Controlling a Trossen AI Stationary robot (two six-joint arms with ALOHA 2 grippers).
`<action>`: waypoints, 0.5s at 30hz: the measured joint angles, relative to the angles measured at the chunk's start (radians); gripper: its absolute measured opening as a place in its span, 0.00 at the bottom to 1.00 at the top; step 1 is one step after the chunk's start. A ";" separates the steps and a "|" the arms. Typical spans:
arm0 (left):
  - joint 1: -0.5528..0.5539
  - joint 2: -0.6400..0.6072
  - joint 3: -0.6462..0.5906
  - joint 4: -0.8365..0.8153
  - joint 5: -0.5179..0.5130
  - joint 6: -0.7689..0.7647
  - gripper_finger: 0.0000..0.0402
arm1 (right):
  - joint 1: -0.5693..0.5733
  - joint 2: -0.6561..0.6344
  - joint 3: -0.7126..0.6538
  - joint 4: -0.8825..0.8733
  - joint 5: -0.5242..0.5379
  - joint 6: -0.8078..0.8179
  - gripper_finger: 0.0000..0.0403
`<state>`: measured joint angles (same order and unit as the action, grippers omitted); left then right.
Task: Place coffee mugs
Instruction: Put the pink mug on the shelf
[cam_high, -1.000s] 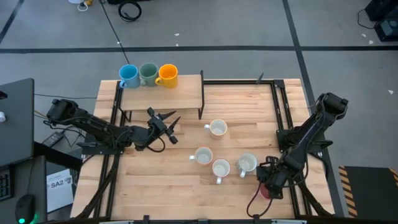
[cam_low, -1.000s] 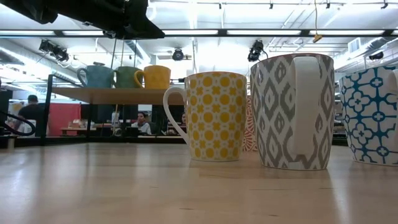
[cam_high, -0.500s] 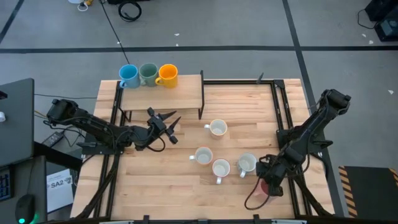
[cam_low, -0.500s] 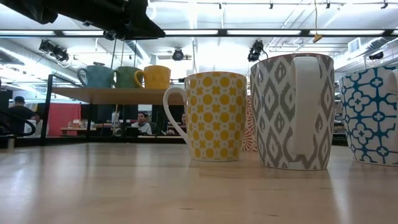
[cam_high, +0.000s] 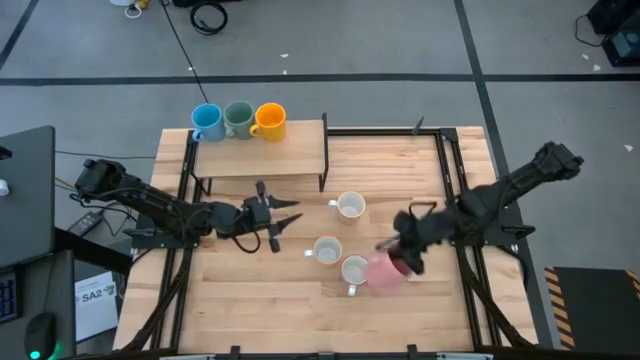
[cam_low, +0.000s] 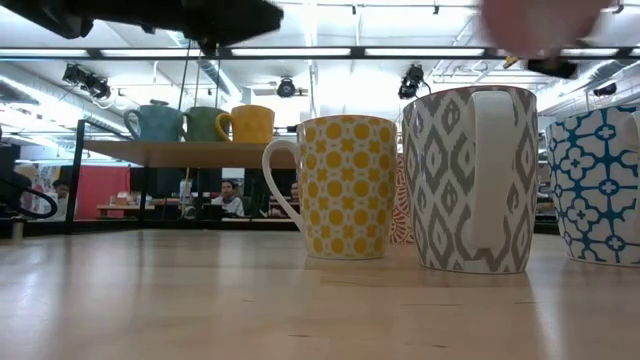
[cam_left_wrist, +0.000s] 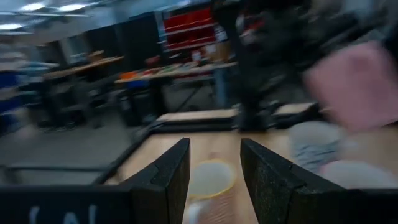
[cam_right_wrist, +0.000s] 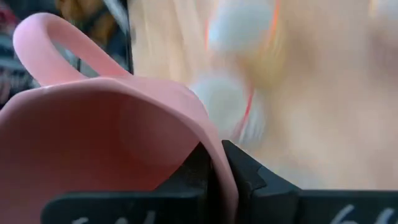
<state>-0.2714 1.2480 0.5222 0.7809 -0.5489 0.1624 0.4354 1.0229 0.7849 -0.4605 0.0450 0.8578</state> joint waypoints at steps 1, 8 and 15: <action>0.000 0.000 0.000 0.020 0.030 -0.021 0.37 | -0.031 -0.004 0.000 0.039 0.019 -0.061 0.08; 0.000 0.000 0.002 0.164 0.173 -0.056 0.37 | -0.238 0.022 0.001 0.265 0.012 -0.442 0.08; 0.002 0.002 0.118 0.077 0.181 -0.041 0.37 | -0.424 0.103 0.001 0.410 -0.038 -0.654 0.08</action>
<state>-0.2693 1.2503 0.6400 0.8581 -0.3679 0.1219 0.0110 1.1259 0.7856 -0.0505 0.0068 0.2040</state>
